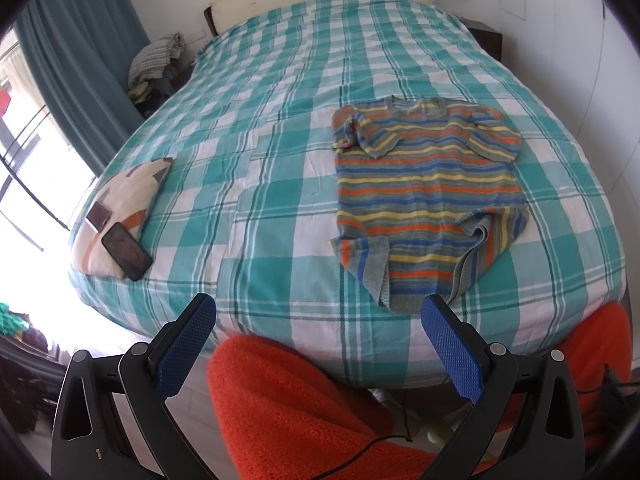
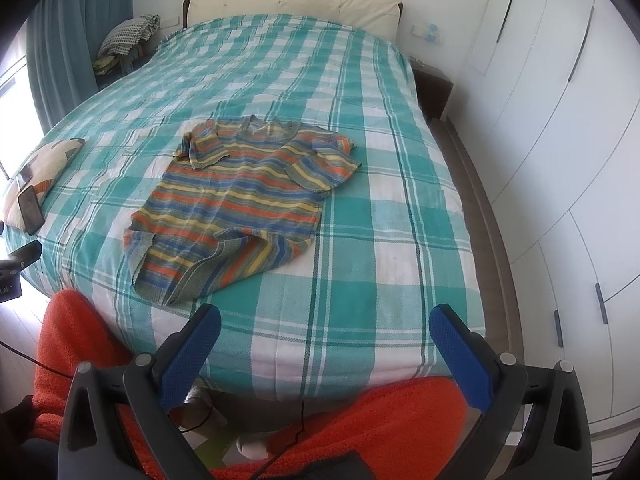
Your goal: Fold small clothes
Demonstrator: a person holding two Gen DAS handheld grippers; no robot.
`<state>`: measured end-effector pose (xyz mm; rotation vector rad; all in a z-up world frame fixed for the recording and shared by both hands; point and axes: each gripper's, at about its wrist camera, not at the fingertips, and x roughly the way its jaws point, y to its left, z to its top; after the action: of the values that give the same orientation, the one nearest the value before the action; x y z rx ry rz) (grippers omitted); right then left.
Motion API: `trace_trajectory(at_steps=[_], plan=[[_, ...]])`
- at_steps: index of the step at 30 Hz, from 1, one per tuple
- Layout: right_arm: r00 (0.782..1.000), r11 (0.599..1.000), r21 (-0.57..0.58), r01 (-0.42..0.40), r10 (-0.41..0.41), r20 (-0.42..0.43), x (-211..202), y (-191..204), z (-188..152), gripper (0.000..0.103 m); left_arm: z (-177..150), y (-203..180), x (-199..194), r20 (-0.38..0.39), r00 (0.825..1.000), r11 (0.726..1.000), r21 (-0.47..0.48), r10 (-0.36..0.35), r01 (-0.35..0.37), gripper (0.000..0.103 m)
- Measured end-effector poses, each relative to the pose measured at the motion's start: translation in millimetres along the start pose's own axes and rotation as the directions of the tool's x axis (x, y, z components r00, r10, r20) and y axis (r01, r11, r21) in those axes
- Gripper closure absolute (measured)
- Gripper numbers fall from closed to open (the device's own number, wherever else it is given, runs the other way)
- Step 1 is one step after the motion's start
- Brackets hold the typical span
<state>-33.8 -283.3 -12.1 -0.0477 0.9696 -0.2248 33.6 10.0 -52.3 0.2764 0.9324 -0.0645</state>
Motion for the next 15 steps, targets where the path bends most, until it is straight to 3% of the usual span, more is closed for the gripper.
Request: trace_trajectory(at_steps=[3, 5, 8, 12, 15], plan=[[0.999, 0.999, -0.032, -0.024, 0.025, 0.022, 1, 6, 4, 0.000, -2, 3, 4, -0.015, 1.000, 1.000, -0.003, 0.001, -0.002, 0.000], [0.994, 0.993, -0.082, -0.084, 0.089, 0.060, 11, 10, 13, 0.000, -2, 3, 6, -0.029, 1.000, 1.000, -0.007, 0.004, -0.004, 0.000], [0.981, 0.965, -0.197, -0.170, 0.184, 0.055, 55, 26, 30, 0.000, -2, 4, 6, -0.043, 0.999, 1.000, -0.019, 0.009, -0.010, 0.000], [0.974, 0.912, -0.342, -0.226, 0.223, -0.050, 137, 59, 61, 0.003, -9, 12, -4, -0.047, 0.998, 0.999, -0.042, 0.032, -0.034, 0.000], [0.950, 0.857, -0.414, -0.307, 0.247, -0.193, 195, 89, 77, 0.025, -17, 21, -5, -0.067, 0.996, 0.996, -0.070, 0.052, -0.056, 0.000]])
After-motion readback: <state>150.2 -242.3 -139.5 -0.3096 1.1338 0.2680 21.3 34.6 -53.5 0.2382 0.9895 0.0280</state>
